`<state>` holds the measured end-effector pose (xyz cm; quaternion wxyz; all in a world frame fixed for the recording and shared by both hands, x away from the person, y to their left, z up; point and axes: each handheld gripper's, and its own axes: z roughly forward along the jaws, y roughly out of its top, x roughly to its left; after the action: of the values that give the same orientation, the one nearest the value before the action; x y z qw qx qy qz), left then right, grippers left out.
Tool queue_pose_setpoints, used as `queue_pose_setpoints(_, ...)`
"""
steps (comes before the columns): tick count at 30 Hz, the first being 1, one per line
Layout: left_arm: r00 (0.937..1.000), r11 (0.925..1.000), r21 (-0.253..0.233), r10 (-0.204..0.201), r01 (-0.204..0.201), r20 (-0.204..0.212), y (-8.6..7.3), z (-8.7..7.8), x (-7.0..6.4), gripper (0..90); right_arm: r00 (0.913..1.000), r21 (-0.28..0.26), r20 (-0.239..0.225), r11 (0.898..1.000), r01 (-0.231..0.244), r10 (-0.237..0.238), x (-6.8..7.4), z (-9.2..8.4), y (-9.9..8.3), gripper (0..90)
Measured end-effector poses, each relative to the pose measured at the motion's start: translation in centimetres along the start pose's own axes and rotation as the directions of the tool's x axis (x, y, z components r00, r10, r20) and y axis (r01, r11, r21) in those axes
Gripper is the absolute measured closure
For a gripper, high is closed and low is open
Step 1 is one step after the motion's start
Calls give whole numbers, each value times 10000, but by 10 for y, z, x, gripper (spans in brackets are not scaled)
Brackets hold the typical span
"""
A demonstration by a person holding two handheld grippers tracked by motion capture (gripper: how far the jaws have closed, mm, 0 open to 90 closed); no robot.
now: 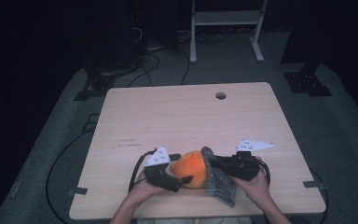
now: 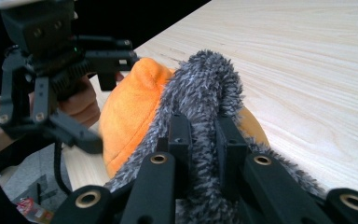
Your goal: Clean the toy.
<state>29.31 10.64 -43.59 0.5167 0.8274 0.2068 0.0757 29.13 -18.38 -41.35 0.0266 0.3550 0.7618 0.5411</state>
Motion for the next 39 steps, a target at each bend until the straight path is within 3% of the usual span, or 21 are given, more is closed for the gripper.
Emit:
queue_pose_setpoints(1,9992,9995,13,330,-330,-247,-1,2,-3,131,10000,-6,0,10000,-21,21,0,1,0,787)
queue_pose_setpoints(3,9966,9983,-47,585,-589,-588,0,1,-5,258,9999,2,83,10000,-67,67,-3,2,-1,787)
queue_pose_setpoints(8,9974,9984,-364,406,-429,-602,1,0,-3,333,9958,299,631,9972,-684,664,-21,0,-6,789)
queue_pose_setpoints(11,9960,9963,-709,439,-495,-782,6,1,-8,346,9943,338,642,9956,-871,848,-24,-6,-8,789)
queue_pose_setpoints(14,9941,9922,-1132,403,-517,-1002,14,-2,-13,352,9966,-169,450,9975,-679,686,-16,-17,-2,790)
queue_pose_setpoints(16,9949,9905,-1283,379,-498,-935,19,-5,-15,362,9987,-678,163,9966,-471,483,-7,-24,4,790)
queue_pose_setpoints(21,9909,9920,-884,804,-901,-1078,29,-9,-22,370,9956,-1476,-932,9890,-27,-112,18,-35,19,792)
queue_pose_setpoints(23,9927,9917,-927,805,-888,-901,32,-10,-25,370,9947,-1455,-867,9884,426,-557,27,-31,22,790)
queue_pose_setpoints(26,9870,9921,-549,1054,-1127,-1212,31,-8,-27,368,9965,-1214,-555,9911,550,-621,26,-22,19,788)
queue_pose_setpoints(28,9889,9955,-30,942,-952,-1147,26,-1,-23,340,9989,-716,-221,9967,390,-407,18,-14,12,789)
queue_pose_setpoints(30,9933,9976,-91,675,-687,-939,20,2,-18,259,9999,-179,-97,9998,96,-98,7,-3,1,789)
queue_pose_setpoints(32,9973,9986,-429,292,-322,-673,21,-1,-13,193,9990,-218,-276,9991,-365,359,0,-1,-2,788)
queue_pose_setpoints(33,9997,9967,-810,-87,68,-224,20,-5,-9,178,9993,-188,-116,9991,-367,365,-1,-3,-1,789)
queue_pose_setpoints(35,9993,9943,-1005,-332,348,176,18,-7,-6,137,9992,-228,298,9994,-253,260,-3,-5,1,789)
queue_pose_setpoints(39,9999,9994,-336,-106,103,-93,12,3,-5,91,9974,-334,305,9974,-640,650,-12,-8,-1,789)
